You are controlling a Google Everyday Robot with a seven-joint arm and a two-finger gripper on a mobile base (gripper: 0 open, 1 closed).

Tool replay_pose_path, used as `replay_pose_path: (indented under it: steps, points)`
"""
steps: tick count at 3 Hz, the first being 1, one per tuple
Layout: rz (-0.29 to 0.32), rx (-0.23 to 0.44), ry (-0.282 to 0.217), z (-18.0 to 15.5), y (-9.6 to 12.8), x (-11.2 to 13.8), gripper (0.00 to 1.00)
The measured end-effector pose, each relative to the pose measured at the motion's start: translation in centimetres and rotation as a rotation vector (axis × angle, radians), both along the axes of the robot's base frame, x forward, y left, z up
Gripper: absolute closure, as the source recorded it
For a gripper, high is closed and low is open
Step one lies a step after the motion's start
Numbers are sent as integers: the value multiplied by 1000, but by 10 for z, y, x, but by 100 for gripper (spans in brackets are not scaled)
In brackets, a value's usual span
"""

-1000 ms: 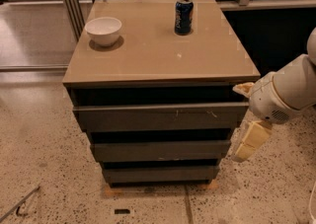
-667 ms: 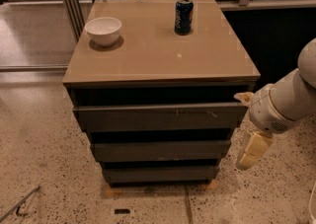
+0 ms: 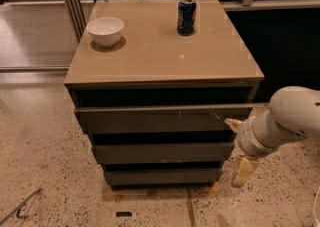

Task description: Open middle drawer

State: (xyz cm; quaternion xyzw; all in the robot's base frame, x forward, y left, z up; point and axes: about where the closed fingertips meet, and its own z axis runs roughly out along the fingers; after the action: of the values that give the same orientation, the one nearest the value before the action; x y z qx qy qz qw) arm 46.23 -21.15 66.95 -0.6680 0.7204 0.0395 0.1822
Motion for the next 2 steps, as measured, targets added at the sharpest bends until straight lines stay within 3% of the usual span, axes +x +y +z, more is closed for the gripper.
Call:
replay_pose_path:
  steps: [1, 2]
  points:
    - [-1, 33, 75, -85, 7, 5, 0]
    - [-1, 33, 75, -85, 7, 5, 0]
